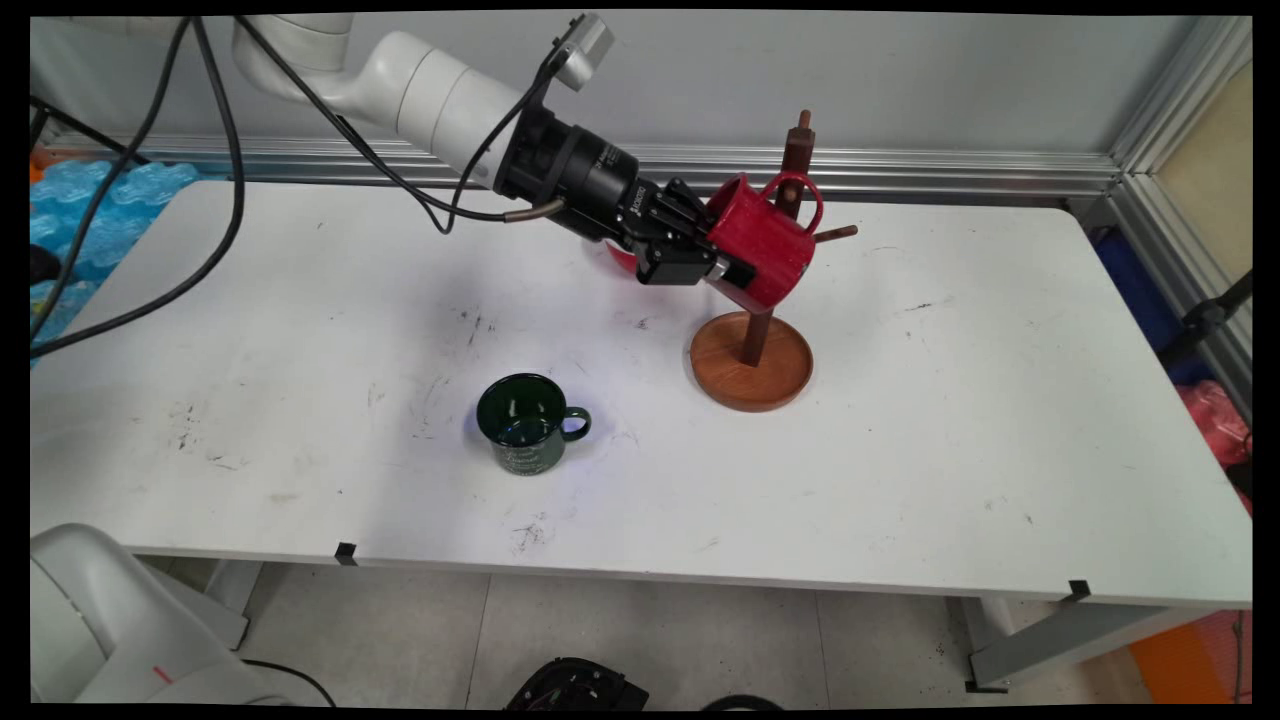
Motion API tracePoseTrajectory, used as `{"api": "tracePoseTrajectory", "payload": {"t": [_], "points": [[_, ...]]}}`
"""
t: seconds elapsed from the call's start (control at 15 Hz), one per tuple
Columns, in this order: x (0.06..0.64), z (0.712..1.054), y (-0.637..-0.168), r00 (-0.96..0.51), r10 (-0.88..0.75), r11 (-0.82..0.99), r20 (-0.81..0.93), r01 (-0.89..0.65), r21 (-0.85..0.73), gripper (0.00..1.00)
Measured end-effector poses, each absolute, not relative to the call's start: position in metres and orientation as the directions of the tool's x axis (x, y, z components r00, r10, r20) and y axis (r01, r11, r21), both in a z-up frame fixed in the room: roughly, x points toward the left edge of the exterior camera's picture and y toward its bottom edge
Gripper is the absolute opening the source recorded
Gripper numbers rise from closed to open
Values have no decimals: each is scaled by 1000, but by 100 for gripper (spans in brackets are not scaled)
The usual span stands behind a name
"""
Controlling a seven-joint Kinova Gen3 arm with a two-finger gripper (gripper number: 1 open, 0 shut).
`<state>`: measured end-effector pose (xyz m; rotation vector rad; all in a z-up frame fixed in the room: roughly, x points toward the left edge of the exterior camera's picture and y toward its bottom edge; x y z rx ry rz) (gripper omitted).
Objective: Place the picked object on the table
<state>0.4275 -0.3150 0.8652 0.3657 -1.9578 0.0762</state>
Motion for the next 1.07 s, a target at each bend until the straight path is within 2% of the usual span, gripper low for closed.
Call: {"api": "tracePoseTrajectory", "payload": {"t": [1.07], "points": [[428, 876, -300, -358, -233, 952, 904, -275, 137, 0]]}}
